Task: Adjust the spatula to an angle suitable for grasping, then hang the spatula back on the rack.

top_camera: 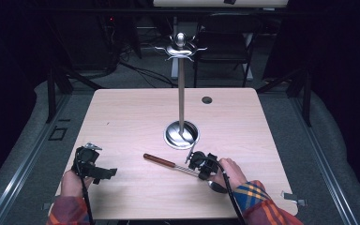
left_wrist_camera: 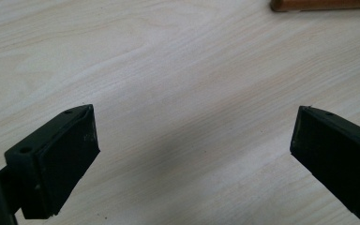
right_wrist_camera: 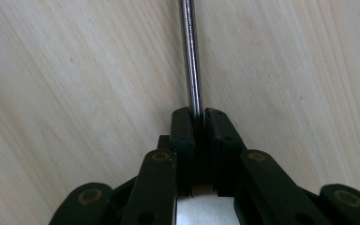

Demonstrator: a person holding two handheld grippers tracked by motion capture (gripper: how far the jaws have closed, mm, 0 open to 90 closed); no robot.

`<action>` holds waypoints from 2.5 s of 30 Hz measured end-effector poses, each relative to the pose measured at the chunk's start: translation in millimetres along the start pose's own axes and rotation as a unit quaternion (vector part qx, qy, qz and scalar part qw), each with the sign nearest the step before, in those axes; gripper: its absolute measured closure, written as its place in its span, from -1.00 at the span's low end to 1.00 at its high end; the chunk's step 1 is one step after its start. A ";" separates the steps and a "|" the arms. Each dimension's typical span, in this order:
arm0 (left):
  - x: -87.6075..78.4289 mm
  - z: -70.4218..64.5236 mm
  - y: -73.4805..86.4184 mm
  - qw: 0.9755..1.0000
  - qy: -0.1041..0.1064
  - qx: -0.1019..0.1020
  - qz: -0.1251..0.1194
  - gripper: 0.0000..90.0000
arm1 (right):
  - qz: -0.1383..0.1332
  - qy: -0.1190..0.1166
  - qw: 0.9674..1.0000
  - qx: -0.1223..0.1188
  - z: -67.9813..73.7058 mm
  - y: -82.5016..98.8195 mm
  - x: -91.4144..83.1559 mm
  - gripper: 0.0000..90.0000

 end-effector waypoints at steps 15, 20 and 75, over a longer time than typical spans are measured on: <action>0.5 -1.0 -0.1 1.000 0.002 0.000 0.002 -0.97 | 0.016 0.006 0.999 0.042 -22.3 44.9 -8.5 0.67; 0.7 -0.9 -0.2 1.000 0.002 0.000 0.003 -0.98 | -0.035 -0.010 0.997 0.071 -23.7 33.5 -21.7 0.19; 2.0 -2.3 -0.5 1.000 0.002 0.004 0.006 -0.98 | -0.037 0.048 0.998 -0.029 -8.5 -36.2 4.9 0.83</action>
Point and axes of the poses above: each handheld gripper's, and its own axes: x roughly forward along the jaws, y roughly out of its underside, z roughly to its left, the point moved 7 cm from there along x, roughly forward along the jaws, and after that the axes turned 5 degrees about -y, right-handed, at the moved point
